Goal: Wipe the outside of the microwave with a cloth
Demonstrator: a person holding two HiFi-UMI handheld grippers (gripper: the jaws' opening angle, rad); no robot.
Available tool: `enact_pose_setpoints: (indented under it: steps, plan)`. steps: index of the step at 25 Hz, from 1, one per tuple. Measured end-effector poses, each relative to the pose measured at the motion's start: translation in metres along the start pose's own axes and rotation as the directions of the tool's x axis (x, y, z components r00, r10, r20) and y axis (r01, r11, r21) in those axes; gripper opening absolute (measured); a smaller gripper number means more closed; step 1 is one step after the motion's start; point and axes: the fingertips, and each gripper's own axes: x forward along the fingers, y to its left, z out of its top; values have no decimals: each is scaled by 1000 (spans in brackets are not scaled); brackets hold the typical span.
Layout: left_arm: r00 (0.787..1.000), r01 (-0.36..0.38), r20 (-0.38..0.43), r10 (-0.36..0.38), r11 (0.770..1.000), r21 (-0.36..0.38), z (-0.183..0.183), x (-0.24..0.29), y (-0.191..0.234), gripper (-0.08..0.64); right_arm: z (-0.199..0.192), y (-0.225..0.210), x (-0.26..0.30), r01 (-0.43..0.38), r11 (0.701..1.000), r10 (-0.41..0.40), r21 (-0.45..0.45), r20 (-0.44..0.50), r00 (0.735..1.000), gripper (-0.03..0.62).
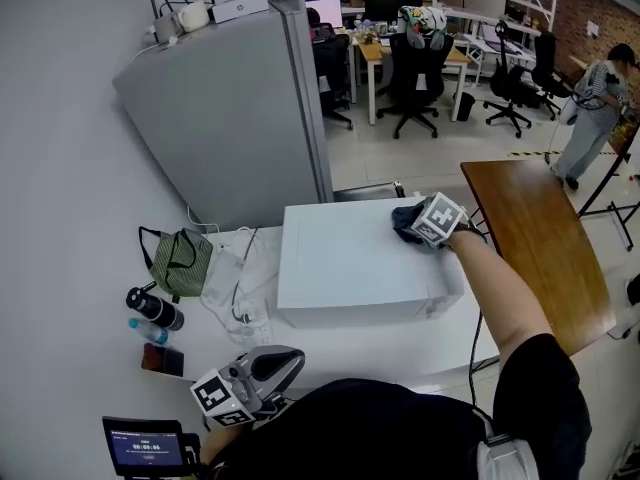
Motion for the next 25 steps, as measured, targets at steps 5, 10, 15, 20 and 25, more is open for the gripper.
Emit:
enact_pose_setpoints:
  steps: [5, 10, 15, 20, 25]
  plan:
    - [998, 62, -12, -62, 998, -14, -4, 43, -17, 3, -87, -56, -56, 83, 991, -79, 100, -46, 996, 140]
    - [999, 41, -6, -41, 999, -9, -2, 21, -7, 3, 7, 4, -48, 8, 1000, -7, -9, 110, 994, 141]
    - [1000, 7, 9, -7, 1000, 19, 9, -45, 9, 3, 175, 148, 24, -154, 965, 199, -214, 210, 957, 141]
    - [999, -40, 22, 39, 999, 12, 29, -102, 25, 3, 238, 226, 84, -184, 943, 229, -278, 139, 963, 143]
    - [999, -38, 8, 37, 999, 11, 23, -101, 21, 3, 213, 206, 80, -188, 958, 217, -217, 122, 968, 141]
